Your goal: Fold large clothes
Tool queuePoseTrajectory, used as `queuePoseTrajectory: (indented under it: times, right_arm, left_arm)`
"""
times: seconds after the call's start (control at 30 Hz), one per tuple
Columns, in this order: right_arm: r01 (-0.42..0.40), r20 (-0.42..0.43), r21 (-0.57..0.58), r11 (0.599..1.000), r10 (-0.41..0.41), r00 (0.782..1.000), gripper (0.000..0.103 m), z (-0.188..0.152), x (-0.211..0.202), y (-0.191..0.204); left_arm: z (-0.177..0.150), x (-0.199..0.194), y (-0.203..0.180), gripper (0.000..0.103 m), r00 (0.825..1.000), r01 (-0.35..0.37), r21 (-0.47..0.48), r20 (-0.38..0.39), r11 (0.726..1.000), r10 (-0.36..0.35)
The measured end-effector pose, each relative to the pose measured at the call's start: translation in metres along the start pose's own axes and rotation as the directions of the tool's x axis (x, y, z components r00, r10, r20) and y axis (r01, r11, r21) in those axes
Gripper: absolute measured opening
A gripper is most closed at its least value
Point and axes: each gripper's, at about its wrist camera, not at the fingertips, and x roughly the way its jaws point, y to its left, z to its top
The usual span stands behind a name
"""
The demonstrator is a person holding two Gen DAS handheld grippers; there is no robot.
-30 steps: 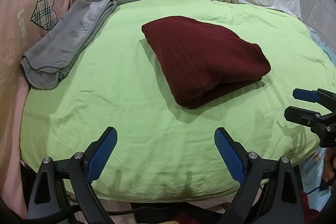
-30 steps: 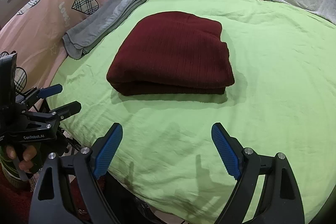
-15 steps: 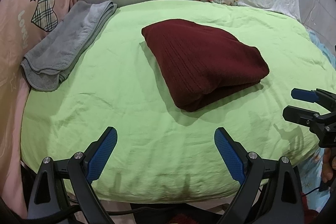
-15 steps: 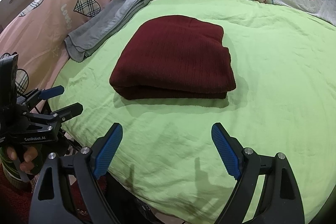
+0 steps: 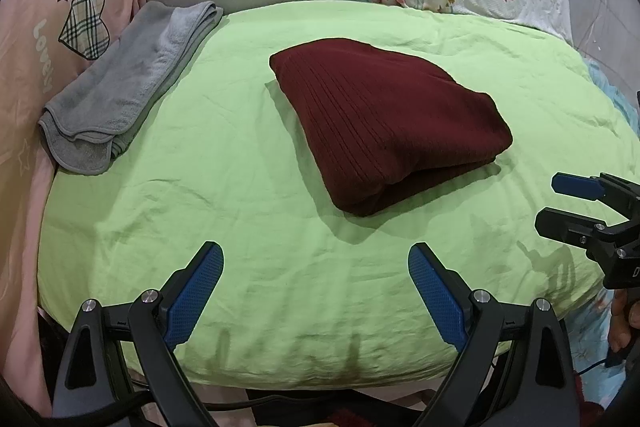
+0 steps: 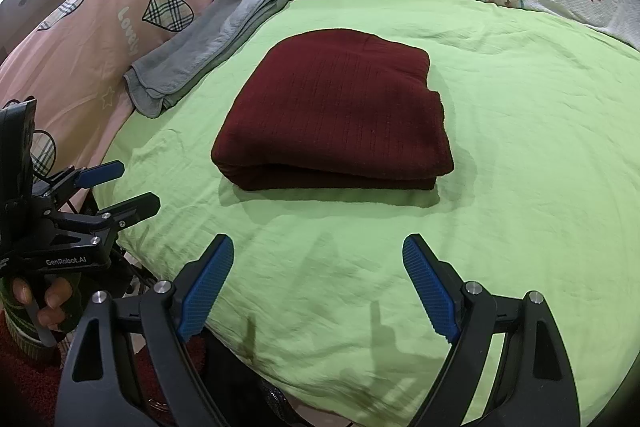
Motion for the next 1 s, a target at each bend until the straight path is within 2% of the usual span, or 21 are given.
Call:
queuePoseTrajectory:
  times: [0.33,1.0]
  right_arm:
    - [-0.006,0.002,-0.007,1.000,0.006,1.000,0.087,0.002,0.001,0.000]
    - [-0.016,0.011,-0.030,0.999,0.016,1.000,0.087,0.026,0.009,-0.010]
  left_arm:
    - [0.003,0.001,-0.002,0.094,1.000,0.006,0.005,0.005,1.000,-0.006]
    - [0.018,0.006,-0.003,0.094,1.000,0.004,-0.001,0.025,1.000,-0.004]
